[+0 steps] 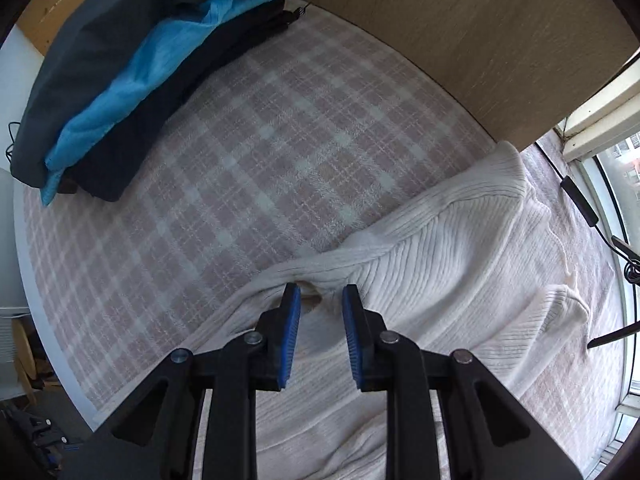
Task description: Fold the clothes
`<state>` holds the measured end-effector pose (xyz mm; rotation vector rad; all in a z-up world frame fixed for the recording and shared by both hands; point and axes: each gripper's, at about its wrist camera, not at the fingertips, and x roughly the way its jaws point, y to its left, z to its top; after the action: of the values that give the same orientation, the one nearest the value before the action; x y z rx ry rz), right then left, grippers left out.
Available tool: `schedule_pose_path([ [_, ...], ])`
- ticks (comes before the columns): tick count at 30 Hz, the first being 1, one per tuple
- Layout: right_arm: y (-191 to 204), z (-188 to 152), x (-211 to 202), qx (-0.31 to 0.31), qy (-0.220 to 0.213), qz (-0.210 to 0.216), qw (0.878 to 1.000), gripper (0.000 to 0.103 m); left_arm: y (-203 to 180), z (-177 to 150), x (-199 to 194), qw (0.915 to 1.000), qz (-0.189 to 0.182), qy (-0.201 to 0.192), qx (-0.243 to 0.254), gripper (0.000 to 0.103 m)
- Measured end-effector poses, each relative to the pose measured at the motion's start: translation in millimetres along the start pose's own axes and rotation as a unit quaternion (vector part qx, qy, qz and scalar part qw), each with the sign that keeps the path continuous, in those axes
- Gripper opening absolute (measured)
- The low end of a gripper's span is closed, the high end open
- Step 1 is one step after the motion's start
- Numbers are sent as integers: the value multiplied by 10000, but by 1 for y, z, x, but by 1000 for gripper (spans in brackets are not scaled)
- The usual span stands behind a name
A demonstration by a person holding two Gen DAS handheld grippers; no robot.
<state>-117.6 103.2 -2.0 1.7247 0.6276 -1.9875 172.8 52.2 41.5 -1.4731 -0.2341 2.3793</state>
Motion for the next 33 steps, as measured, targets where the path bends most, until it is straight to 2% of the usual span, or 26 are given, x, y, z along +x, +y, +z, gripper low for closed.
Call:
schedule_pose_path([
  [3,11,3,12,-326,122,-415,9985,29,1,-2,7,10000,-36,48,-29,12],
  [7,10,10,33,-288,244,-801,9961,28,4,-7,9,9998,-112,70,-126,12],
  [9,4,12,30,-151,111,-604,9980,22,6,-9,12,9998,-128,118,-139,12],
  [10,1,13,28,-4,98,-486,9988,12,6,-10,14,9997,-126,147,-133,12],
  [12,-10,14,18,337,80,-169,9993,9,5,-12,12,9998,-108,112,-84,11],
  [14,-26,17,4,774,25,519,9956,8,6,-13,5,9999,-146,-7,-87,10],
  [16,-53,23,-9,1473,-57,1468,9781,8,11,-14,-2,9995,-191,-106,-209,10],
  [18,-75,30,-4,2046,-46,1980,9586,8,17,-15,-5,9992,-206,-137,-325,11],
  [21,-78,33,23,2517,129,2127,9441,8,27,-15,-2,9988,-162,-45,-465,11],
  [23,-73,32,38,2654,258,2172,9390,8,25,-16,2,9989,-178,36,-421,11],
  [25,-69,35,41,2618,277,2122,9411,8,21,-16,5,9994,-124,100,-303,16],
  [27,-66,38,40,2537,283,2056,9448,8,21,-16,11,9993,-148,182,-292,17],
  [29,-66,41,40,2562,344,2074,9435,8,17,-16,18,9994,-76,249,-207,17],
  [31,-70,42,40,2698,404,2181,9370,8,11,-16,21,9997,71,228,-28,4],
  [33,-75,43,40,2855,449,2317,9289,8,8,-14,13,9999,114,49,29,4],
])
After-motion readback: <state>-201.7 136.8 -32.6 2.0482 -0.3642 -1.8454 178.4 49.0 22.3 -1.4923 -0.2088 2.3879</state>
